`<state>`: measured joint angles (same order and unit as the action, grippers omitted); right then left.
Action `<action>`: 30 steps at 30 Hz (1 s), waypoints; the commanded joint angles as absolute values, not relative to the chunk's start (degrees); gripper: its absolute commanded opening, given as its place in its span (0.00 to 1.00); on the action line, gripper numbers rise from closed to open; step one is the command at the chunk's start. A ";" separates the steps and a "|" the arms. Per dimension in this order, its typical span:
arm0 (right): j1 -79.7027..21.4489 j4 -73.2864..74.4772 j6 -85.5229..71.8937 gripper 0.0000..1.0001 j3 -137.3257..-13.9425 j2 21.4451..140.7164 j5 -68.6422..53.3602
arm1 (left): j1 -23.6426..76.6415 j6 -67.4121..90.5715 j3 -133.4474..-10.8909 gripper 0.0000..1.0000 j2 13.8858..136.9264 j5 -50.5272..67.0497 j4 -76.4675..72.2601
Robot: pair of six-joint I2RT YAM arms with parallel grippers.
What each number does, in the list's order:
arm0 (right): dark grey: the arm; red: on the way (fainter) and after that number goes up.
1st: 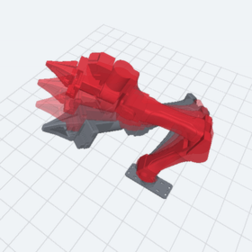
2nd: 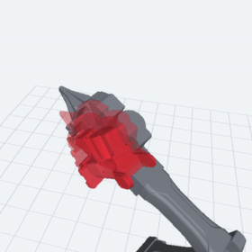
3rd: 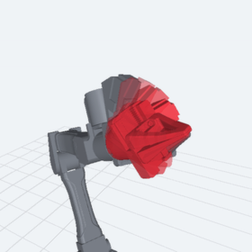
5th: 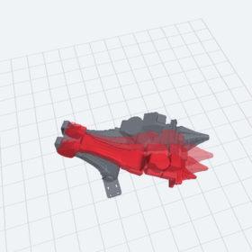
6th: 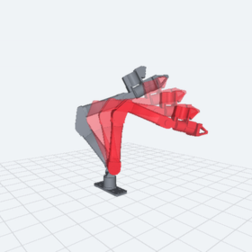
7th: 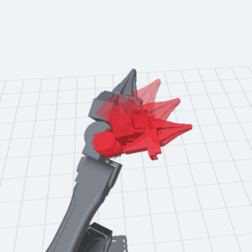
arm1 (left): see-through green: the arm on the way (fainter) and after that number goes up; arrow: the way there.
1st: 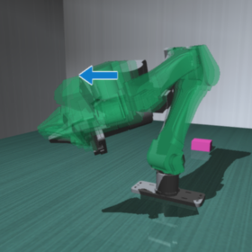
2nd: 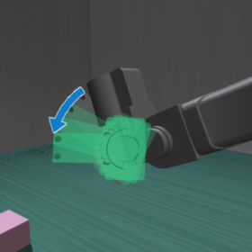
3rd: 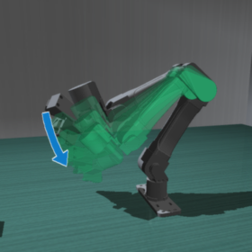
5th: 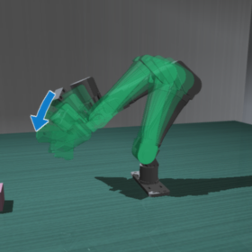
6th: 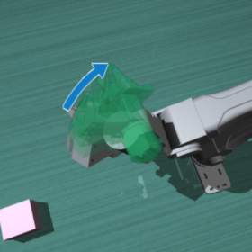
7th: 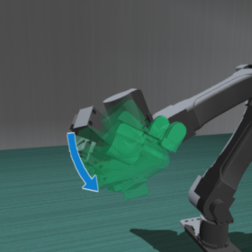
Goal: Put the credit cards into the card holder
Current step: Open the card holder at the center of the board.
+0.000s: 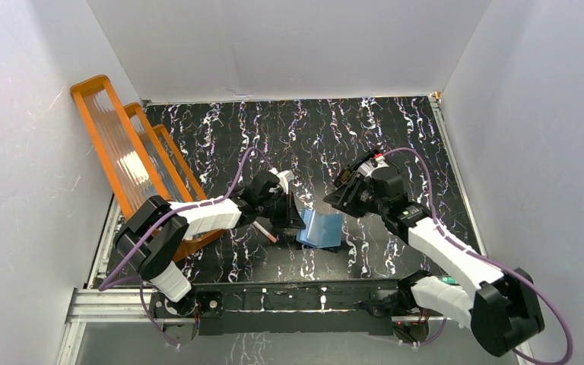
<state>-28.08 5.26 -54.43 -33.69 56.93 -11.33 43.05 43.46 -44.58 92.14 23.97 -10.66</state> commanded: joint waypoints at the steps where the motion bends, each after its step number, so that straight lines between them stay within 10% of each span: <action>1: -29.47 -5.41 -58.85 0.49 -33.60 62.15 -15.69 | 43.66 43.08 -47.15 0.00 90.24 23.65 -9.30; 30: -35.95 2.32 -55.46 0.41 -40.68 81.10 -9.84 | 44.74 42.06 -48.66 0.00 89.75 19.71 -4.97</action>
